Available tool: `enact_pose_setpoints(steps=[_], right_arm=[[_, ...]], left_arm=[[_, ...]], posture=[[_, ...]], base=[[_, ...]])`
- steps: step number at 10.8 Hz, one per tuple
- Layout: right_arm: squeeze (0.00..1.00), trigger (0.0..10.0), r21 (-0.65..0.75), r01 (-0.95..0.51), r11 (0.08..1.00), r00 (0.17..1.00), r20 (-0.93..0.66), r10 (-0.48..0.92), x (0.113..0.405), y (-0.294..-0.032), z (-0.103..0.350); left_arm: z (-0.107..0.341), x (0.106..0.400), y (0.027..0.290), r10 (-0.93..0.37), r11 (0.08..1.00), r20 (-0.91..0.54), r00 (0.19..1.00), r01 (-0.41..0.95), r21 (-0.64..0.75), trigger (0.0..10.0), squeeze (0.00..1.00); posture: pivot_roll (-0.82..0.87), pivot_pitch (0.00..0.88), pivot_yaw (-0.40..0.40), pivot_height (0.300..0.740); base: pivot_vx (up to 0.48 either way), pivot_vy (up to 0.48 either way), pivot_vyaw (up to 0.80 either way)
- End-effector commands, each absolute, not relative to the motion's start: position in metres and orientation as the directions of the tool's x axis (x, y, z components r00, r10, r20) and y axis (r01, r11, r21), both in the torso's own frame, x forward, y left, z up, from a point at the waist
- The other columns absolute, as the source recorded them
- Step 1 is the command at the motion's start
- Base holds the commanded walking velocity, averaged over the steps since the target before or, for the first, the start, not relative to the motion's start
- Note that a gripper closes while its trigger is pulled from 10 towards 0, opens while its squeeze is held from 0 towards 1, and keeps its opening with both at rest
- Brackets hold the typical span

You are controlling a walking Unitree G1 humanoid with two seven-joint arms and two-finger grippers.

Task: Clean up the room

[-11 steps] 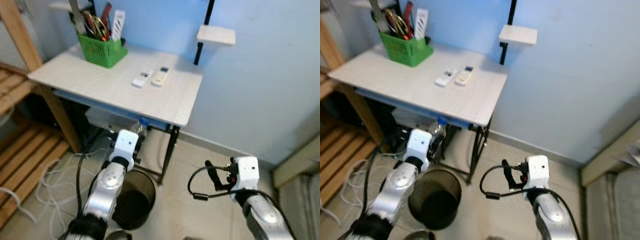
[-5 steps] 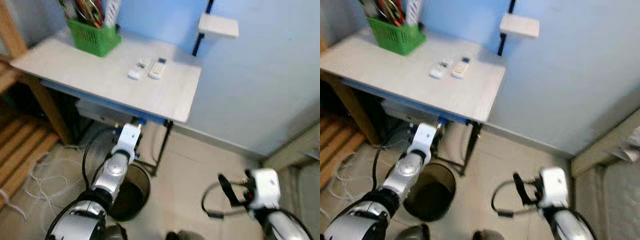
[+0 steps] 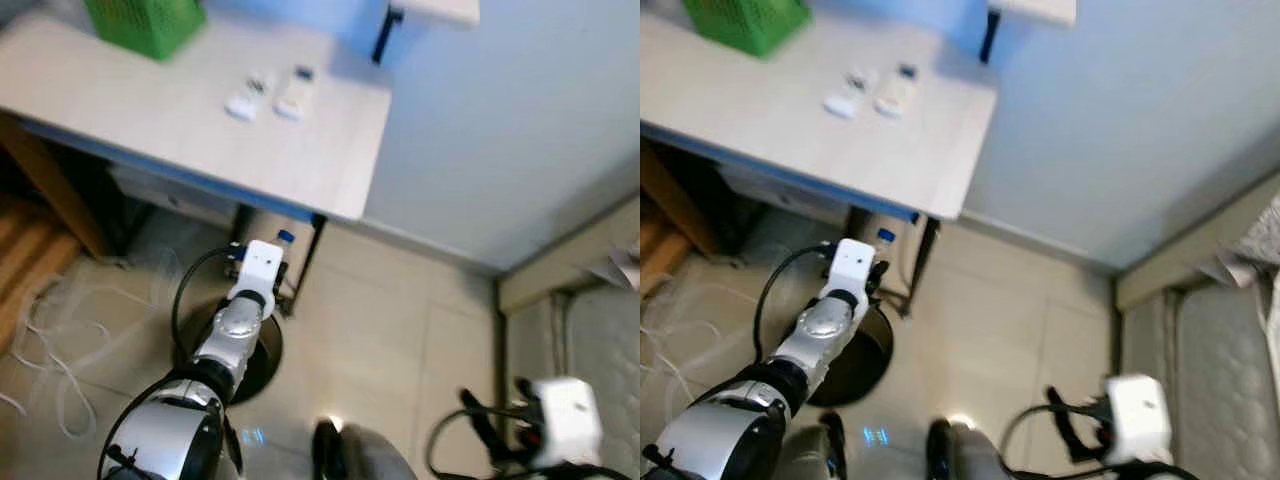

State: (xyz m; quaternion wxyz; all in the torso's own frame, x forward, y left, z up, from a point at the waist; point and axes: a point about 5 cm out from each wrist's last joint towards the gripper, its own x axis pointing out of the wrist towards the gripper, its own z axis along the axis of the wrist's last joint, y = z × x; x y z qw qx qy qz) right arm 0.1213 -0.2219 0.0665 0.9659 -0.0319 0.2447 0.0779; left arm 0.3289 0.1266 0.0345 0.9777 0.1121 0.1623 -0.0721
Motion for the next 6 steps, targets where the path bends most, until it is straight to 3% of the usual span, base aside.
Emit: enact_pose_setpoints(steps=[1,6], right_arm=[[0.0,10.0,-0.044,-0.158,0.986,0.862,-0.493,0.116,0.117,-0.232,0.072],[0.0,10.0,-0.037,-0.175,0.984,0.855,-0.502,0.133,0.126,-0.232,0.071]], left_arm=[[0.022,0.319,0.126,-0.094,0.967,-0.377,0.921,0.174,0.183,10.0,1.0],[0.012,0.311,0.133,-0.025,0.968,-0.401,0.916,0.122,0.217,10.0,1.0]], posture=[[-0.35,0.315,-0.192,0.74],[-0.32,0.298,-0.2,0.74]], base=[[0.0,0.0,0.0],[0.0,0.0,0.0]])
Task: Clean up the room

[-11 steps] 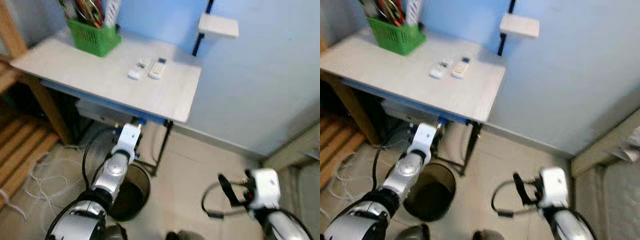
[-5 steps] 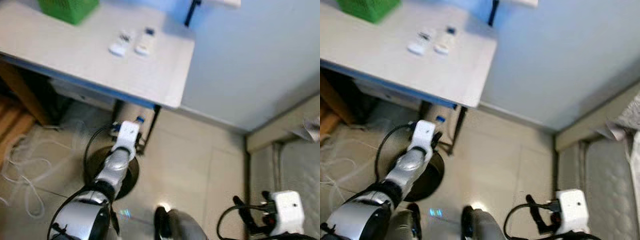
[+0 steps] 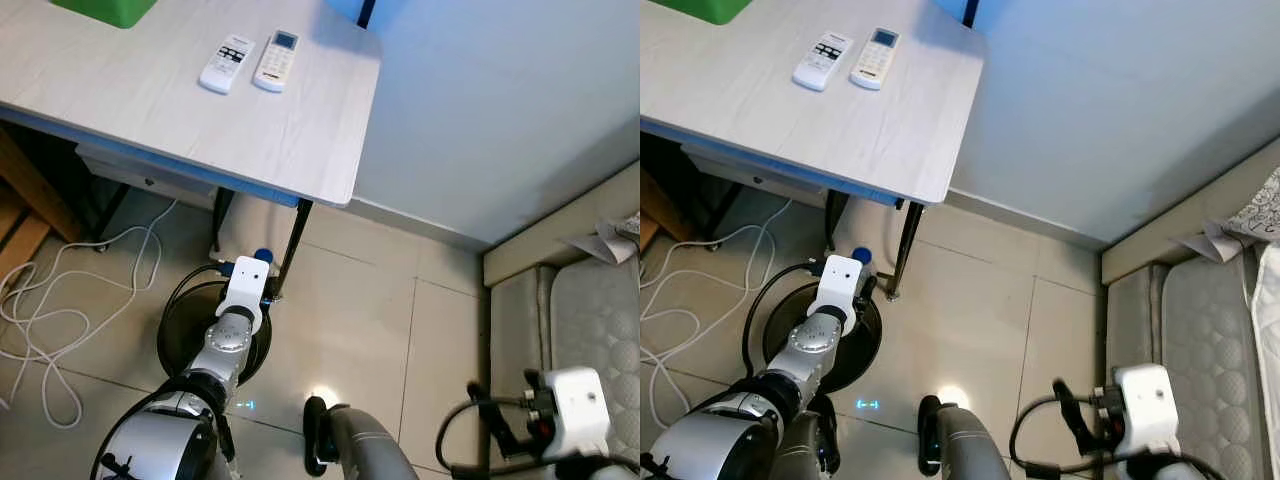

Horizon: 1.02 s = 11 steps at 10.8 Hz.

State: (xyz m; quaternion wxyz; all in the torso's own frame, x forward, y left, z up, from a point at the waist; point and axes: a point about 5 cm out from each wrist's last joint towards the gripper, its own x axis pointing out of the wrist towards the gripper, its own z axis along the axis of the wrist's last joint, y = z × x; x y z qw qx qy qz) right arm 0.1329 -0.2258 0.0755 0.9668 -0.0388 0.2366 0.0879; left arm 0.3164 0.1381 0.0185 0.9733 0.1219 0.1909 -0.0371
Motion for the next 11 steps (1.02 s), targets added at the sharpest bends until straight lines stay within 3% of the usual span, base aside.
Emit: enact_pose_setpoints(steps=[1,7,8,11], right_arm=[[0.0,10.0,-0.034,-0.171,0.985,0.859,-0.495,0.132,0.13,-0.231,0.07],[0.0,10.0,-0.013,-0.182,0.983,0.869,-0.47,0.154,0.143,-0.222,0.064],[0.0,10.0,-0.007,-0.183,0.983,0.879,-0.449,0.161,0.153,-0.219,0.063],[0.0,10.0,0.033,-0.142,0.989,0.93,-0.339,0.144,0.206,-0.201,0.058]], left_arm=[[0.013,0.312,0.134,-0.025,0.967,-0.4,0.916,0.123,0.223,10.0,1.0],[0.005,0.303,0.126,-0.04,0.98,-0.417,0.908,0.116,0.159,10.0,1.0],[0.003,0.3,0.125,-0.051,0.98,-0.414,0.909,0.126,0.157,10.0,0.0],[0.029,0.301,0.119,-0.195,0.967,-0.196,0.961,0.222,0.126,10.0,0.0]], posture=[[-0.32,0.287,-0.194,0.74],[-0.27,0.225,-0.167,0.74],[-0.25,0.206,-0.155,0.74],[-0.13,0.062,-0.052,0.74]], base=[[0.0,0.0,0.0],[0.0,0.0,0.0],[0.0,0.0,0.0],[0.0,0.0,0.0]])
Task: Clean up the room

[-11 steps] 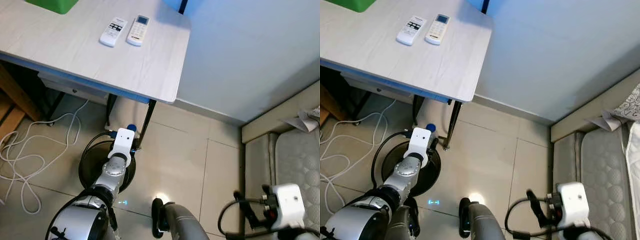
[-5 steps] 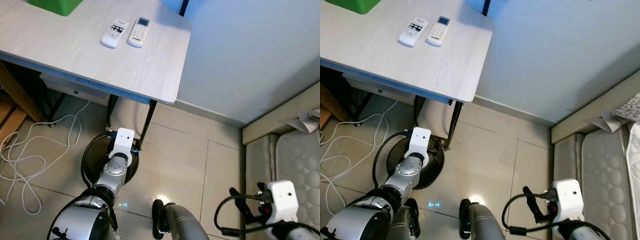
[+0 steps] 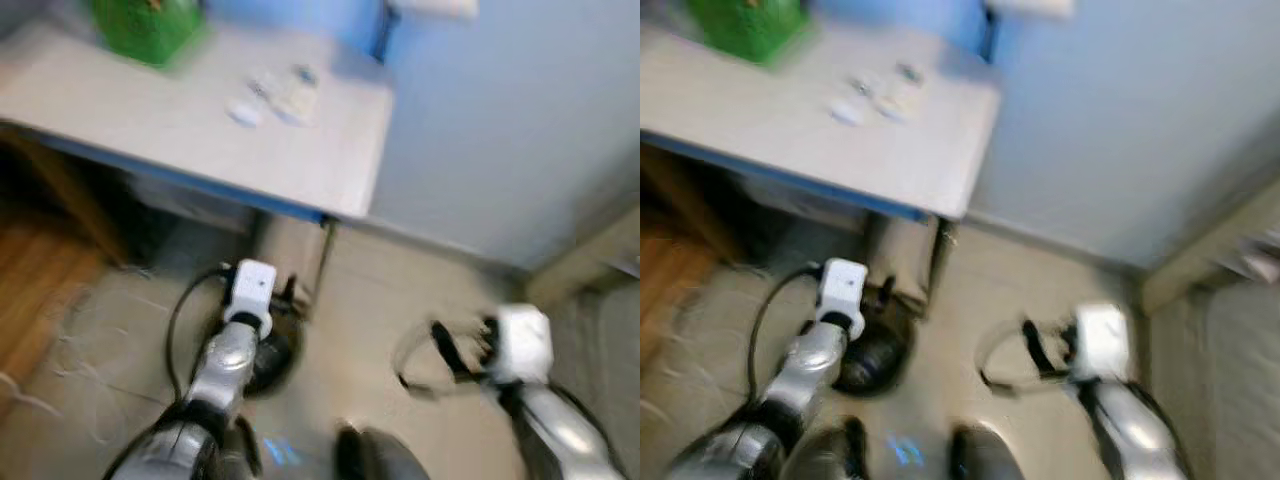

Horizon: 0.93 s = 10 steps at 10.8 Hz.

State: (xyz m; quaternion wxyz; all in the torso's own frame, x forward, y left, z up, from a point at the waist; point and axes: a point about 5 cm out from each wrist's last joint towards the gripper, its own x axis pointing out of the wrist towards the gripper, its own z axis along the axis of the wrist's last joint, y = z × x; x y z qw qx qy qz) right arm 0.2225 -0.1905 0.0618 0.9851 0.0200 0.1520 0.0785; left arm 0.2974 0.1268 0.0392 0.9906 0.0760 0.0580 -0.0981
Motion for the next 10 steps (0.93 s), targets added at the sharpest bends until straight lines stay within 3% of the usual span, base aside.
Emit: enact_pose_setpoints(steps=[1,4,6,10], right_arm=[[0.0,10.0,0.048,-0.118,0.992,0.947,-0.294,0.127,0.224,-0.195,0.058],[0.0,10.0,0.06,-0.1,0.993,0.97,-0.215,0.11,0.246,-0.188,0.061],[0.0,10.0,0.052,-0.088,0.995,0.978,-0.186,0.096,0.258,-0.189,0.062],[0.0,10.0,0.035,-0.095,0.995,0.985,-0.141,0.099,0.271,-0.182,0.064]], left_arm=[[0.049,0.294,0.124,-0.221,0.963,-0.094,0.971,0.232,0.134,10.0,0.0],[0.09,0.271,0.138,-0.313,0.931,0.011,0.95,0.304,0.202,10.0,0.0],[0.106,0.278,0.131,-0.317,0.935,0.058,0.947,0.302,0.184,10.0,0.0],[0.122,0.295,0.107,-0.391,0.911,0.053,0.919,0.378,0.165,10.0,0.0]], posture=[[-0.09,0.009,-0.015,0.74],[-0.04,0.0,0.015,0.74],[-0.04,0.0,0.024,0.74],[-0.1,0.0,0.061,0.74]], base=[[0.0,0.0,0.0],[0.0,0.0,0.0],[0.0,0.0,0.0],[0.0,-0.429,-0.77]])
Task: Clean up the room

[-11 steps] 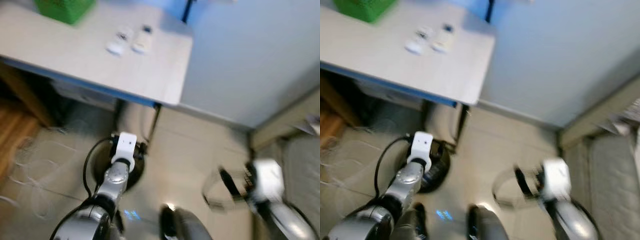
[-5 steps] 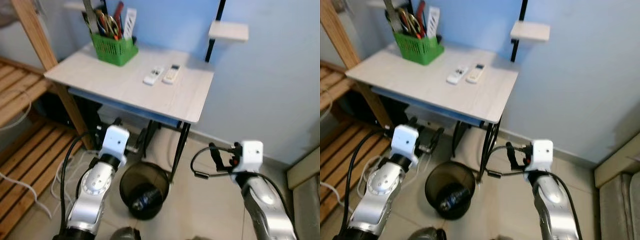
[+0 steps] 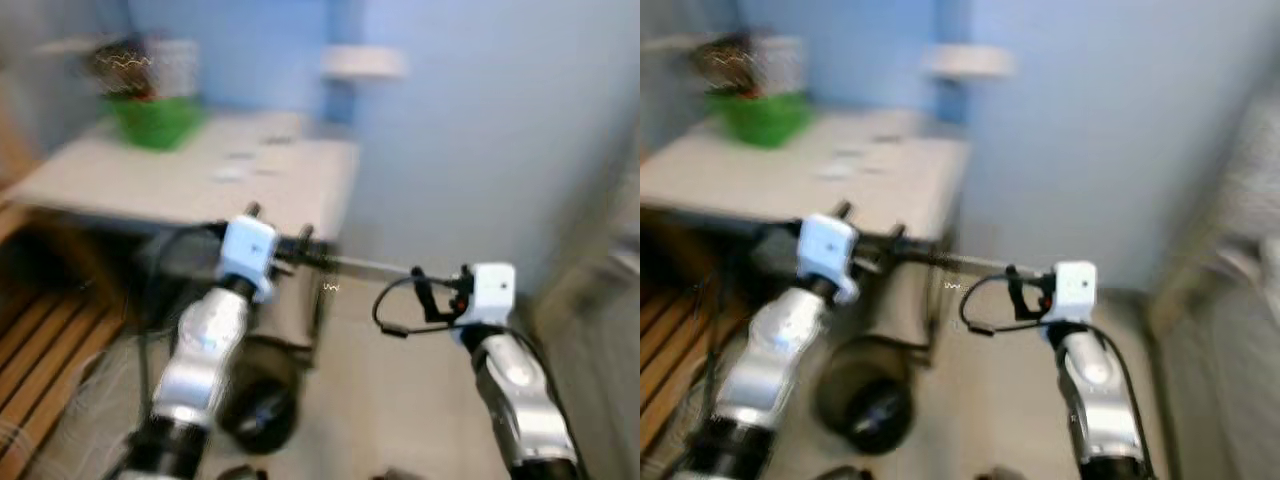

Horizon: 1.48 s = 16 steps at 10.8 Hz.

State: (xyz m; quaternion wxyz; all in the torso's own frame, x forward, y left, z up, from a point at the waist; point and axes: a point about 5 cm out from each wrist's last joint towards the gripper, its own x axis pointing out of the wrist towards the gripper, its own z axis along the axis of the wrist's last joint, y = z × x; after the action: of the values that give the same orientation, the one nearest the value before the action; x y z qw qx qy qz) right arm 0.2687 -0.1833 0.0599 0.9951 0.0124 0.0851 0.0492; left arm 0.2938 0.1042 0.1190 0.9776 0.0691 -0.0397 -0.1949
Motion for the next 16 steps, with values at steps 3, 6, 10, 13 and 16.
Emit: enact_pose_setpoints(steps=[3,6,10,13,16], right_arm=[[0.0,10.0,0.027,-0.125,0.992,0.985,-0.114,0.127,0.279,-0.172,0.066],[0.0,10.0,0.062,-0.087,0.994,0.992,-0.09,0.093,0.272,-0.178,0.067],[0.0,10.0,0.052,0.015,0.999,0.996,-0.093,-0.01,0.261,-0.196,0.061],[0.0,10.0,0.111,0.089,0.99,0.991,-0.108,-0.077,0.26,-0.204,0.059],[0.0,10.0,0.089,0.067,0.994,0.991,-0.12,-0.056,0.259,-0.197,0.054]], left_arm=[[0.121,0.299,0.103,-0.395,0.908,0.029,0.918,0.385,0.168,10.0,0.0],[0.097,0.29,0.129,-0.315,0.946,-0.053,0.947,0.318,0.061,10.0,0.0],[0.074,0.275,0.154,-0.201,0.978,-0.093,0.975,0.194,-0.077,10.0,0.0],[0.077,0.264,0.161,-0.208,0.978,-0.073,0.975,0.206,-0.038,10.0,0.0],[0.081,0.268,0.161,-0.246,0.969,-0.054,0.968,0.246,-0.013,10.0,0.0]], posture=[[-0.1,0.0,0.067,0.74],[-0.08,0.0,0.037,0.74],[-0.07,0.0,0.003,0.74],[-0.06,0.0,-0.004,0.74],[-0.06,0.0,-0.003,0.74]], base=[[0.0,0.0,-0.76],[0.0,-0.233,-0.76],[0.0,0.0,-0.76],[0.0,0.0,-0.75],[0.0,0.16,-0.75]])
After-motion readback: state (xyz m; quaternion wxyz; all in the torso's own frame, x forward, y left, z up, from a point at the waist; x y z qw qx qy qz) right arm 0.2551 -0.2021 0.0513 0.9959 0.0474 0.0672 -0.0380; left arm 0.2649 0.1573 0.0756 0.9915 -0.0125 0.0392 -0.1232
